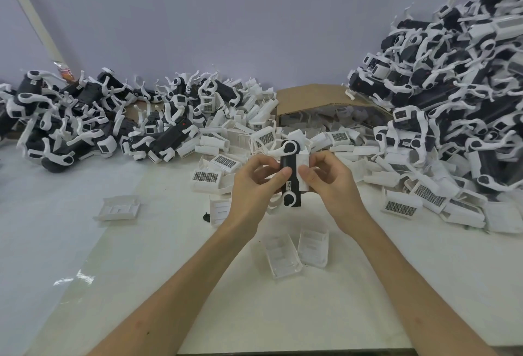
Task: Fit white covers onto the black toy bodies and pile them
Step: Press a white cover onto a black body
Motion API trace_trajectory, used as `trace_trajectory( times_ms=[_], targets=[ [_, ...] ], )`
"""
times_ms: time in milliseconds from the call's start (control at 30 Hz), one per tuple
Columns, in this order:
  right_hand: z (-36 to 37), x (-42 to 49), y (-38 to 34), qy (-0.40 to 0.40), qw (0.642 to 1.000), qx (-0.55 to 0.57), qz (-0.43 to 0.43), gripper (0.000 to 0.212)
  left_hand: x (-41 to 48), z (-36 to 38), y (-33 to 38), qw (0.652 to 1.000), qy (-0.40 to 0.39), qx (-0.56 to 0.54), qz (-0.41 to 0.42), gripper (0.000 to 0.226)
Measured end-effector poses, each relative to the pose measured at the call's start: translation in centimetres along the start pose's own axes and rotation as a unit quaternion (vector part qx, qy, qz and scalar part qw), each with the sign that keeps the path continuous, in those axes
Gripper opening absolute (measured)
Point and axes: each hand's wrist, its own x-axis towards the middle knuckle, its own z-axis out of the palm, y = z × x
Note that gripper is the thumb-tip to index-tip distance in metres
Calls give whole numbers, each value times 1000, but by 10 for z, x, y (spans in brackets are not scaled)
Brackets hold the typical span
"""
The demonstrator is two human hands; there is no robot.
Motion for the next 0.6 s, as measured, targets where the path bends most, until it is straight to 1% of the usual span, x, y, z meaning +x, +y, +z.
trace_trajectory(
  times_ms=[167,267,400,600],
  targets=[
    [1,0,0,11,1000,-2,3,41,0,0,1,1000,-8,-16,-6,17],
    [2,0,-1,17,1000,19,8,37,0,1,0,1000,-2,-19,-12,17],
    [0,0,-1,11,1000,22,8,43,-2,3,0,1000,10,-9,-7,18],
    [0,0,-1,7,1000,19,10,40,-3,2,2,1000,3,9,1,18]
  ],
)
